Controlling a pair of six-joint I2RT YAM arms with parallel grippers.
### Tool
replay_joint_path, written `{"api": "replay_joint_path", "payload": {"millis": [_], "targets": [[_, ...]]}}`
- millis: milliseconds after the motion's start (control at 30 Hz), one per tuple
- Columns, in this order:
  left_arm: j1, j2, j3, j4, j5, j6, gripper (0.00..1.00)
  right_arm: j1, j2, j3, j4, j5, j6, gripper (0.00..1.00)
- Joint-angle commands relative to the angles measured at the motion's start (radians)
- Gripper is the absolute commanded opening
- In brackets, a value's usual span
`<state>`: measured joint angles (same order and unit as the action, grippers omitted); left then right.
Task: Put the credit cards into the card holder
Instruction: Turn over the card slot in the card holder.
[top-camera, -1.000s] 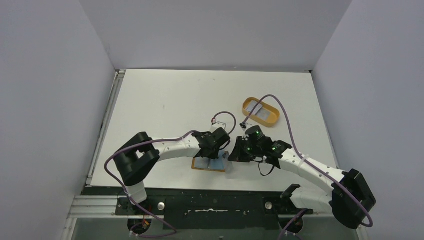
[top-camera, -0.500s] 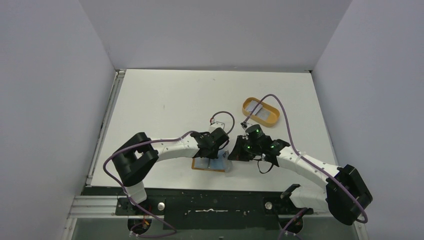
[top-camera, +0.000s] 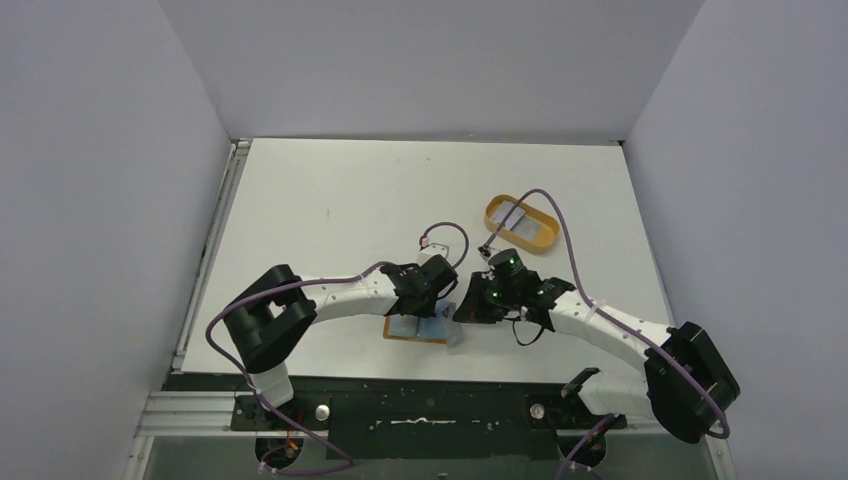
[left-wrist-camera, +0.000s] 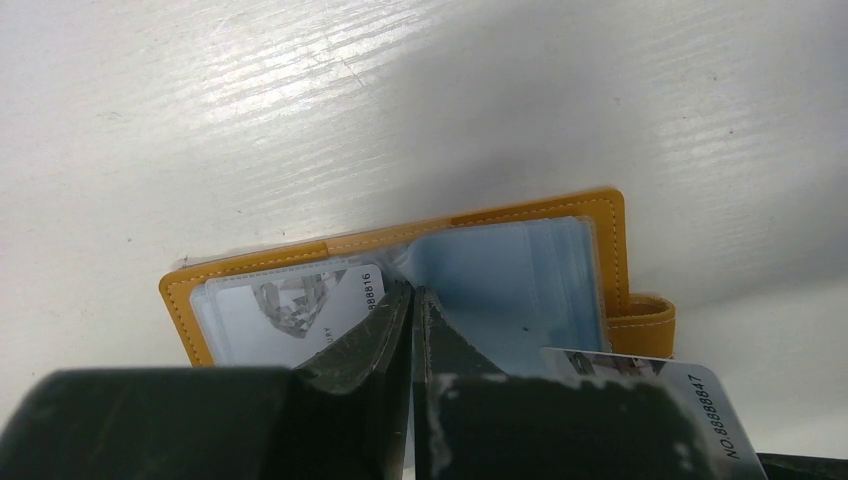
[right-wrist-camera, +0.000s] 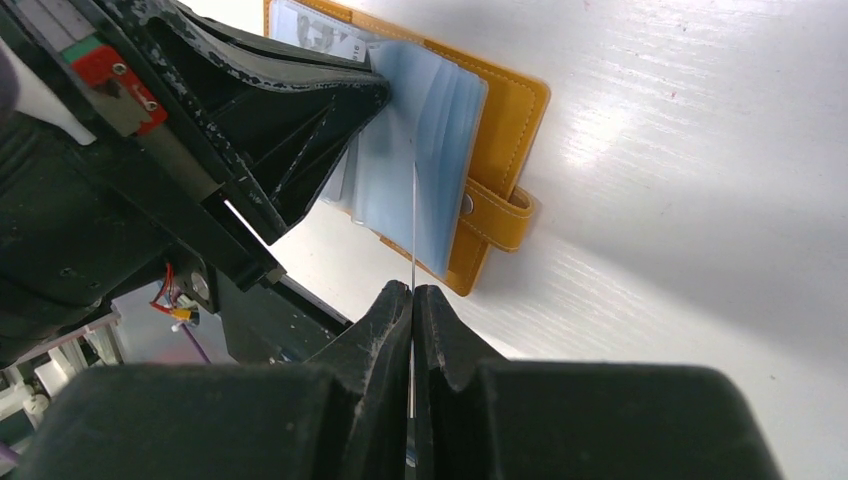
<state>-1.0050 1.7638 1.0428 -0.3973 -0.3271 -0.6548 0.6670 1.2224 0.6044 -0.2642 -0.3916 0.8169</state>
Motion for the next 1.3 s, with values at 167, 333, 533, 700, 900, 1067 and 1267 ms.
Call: {"api": "replay_joint_path", "payload": {"millis": [167, 333, 533, 700, 900, 1067, 1267], "targets": [[0.011, -0.018, -0.028, -0.081, 0.009, -0.006, 0.0, -0.005, 0.051, -0.006, 0.107, -0.038, 0.007, 0.0], [0.013, -0.035, -0.025, -0.086, 0.008, -0.003, 0.0, -0.006, 0.096, 0.005, 0.145, -0.053, 0.006, 0.0], [0.019, -0.027, -0.024, -0.095, 0.009, 0.006, 0.0, -0.061, 0.01, 0.017, 0.084, -0.046, -0.018, 0.0], [0.026, -0.029, -0.035, -0.088, 0.01, 0.004, 0.0, -0.144, -0.074, 0.024, -0.017, -0.082, -0.07, 0.0], [0.032, -0.027, -0.032, -0.09, 0.011, 0.003, 0.0, -0.145, -0.067, 0.009, 0.036, -0.136, -0.068, 0.0], [0.035, -0.029, -0.031, -0.093, 0.012, 0.003, 0.0, -0.119, -0.008, 0.025, 0.055, -0.171, -0.078, 0.0], [0.037, -0.032, -0.03, -0.092, 0.016, -0.002, 0.0, -0.096, 0.052, 0.027, 0.066, -0.166, -0.072, 0.0]]}}
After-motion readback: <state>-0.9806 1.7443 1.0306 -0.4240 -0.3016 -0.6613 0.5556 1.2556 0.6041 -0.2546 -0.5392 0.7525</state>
